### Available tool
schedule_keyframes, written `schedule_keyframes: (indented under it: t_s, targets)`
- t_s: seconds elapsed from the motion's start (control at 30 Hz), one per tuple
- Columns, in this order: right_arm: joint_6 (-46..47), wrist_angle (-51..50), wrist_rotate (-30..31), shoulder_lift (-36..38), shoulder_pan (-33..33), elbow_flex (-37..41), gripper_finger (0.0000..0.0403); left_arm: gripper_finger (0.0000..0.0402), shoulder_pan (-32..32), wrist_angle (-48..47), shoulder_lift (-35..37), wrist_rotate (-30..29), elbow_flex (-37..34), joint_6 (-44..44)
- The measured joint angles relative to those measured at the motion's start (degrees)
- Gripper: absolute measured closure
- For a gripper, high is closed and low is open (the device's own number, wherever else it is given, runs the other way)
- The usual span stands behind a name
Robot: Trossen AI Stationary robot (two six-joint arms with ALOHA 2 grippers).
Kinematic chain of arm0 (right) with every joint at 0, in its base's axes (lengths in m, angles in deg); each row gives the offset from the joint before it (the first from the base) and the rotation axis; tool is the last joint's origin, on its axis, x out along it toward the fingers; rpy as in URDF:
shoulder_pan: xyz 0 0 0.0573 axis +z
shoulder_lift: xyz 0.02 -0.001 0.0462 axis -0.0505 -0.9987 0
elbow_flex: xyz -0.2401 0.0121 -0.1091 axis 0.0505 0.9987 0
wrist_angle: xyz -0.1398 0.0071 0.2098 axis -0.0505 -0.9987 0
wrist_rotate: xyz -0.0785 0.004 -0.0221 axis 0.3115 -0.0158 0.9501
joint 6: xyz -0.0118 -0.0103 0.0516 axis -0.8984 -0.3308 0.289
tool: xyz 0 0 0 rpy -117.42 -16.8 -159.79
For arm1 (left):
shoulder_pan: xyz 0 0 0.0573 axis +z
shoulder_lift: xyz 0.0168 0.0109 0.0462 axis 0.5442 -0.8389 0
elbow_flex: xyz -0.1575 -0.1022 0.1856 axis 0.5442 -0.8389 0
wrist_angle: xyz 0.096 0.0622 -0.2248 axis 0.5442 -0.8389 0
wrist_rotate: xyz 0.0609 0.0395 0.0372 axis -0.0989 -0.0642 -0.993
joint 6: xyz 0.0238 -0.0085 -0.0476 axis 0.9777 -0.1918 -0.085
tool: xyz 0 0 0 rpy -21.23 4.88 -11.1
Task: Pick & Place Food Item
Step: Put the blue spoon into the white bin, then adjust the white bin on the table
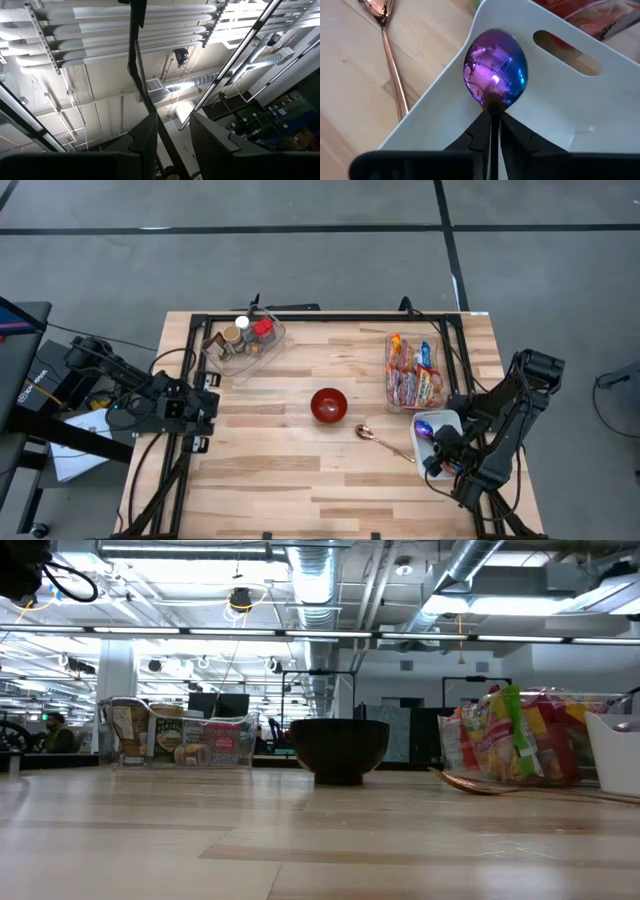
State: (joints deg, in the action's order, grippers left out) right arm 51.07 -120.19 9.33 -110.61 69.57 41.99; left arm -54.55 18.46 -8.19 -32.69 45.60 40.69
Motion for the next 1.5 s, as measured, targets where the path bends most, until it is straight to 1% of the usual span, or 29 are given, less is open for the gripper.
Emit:
schedule_keyframes:
  t_s: [0.37, 0.6, 0.77, 0.83, 0.93, 1.1, 1.2, 1.37, 1.43, 1.5]
  targets:
    - [-0.78, 0.05, 1.95, 0.00, -1.58, -0.04, 0.0337, 0.0294, -0.01, 0.00, 0.00, 0.00, 0.00, 0.00]
    - [-0.79, 2.25, 2.08, 0.00, -5.92, -0.04, 0.0335, 0.0294, 0.00, 0.00, 0.00, 0.00, 0.00, 0.01]
    - [-3.29, 7.10, 1.23, 0.00, -8.50, -0.08, 0.0334, 0.0294, 0.00, 0.00, 0.00, 0.00, 0.00, 0.00]
    - [-5.12, 8.75, -1.13, 0.04, -9.21, -0.49, 0.0334, 0.0294, 0.01, -0.02, 0.00, 0.00, 0.00, 0.00]
    - [-8.13, 8.37, -5.23, 0.26, -9.97, -2.61, 0.0335, 0.0294, -0.01, -0.04, 0.00, 0.00, 0.00, 0.00]
    - [-11.16, 3.22, -6.93, 0.26, -10.32, -7.18, 0.0335, 0.0294, 0.01, -0.09, 0.00, 0.00, 0.00, 0.00]
    - [-11.50, 0.93, -10.88, 0.31, -10.64, -9.34, 0.0335, 0.0294, 0.01, -0.09, 0.00, 0.00, 0.00, 0.00]
    - [-14.63, 1.95, -16.69, 0.31, -10.49, -11.72, 0.0335, 0.0294, 0.01, -0.11, 0.00, 0.00, 0.00, 0.01]
    - [-14.85, 1.98, -18.01, 0.31, -10.56, -12.21, 0.0336, 0.0294, 0.00, -0.11, 0.00, 0.00, 0.00, 0.00]
    - [-15.01, 2.73, -18.10, 0.31, -10.56, -12.35, 0.0336, 0.0294, 0.00, -0.11, 0.00, 0.00, 0.00, 0.00]
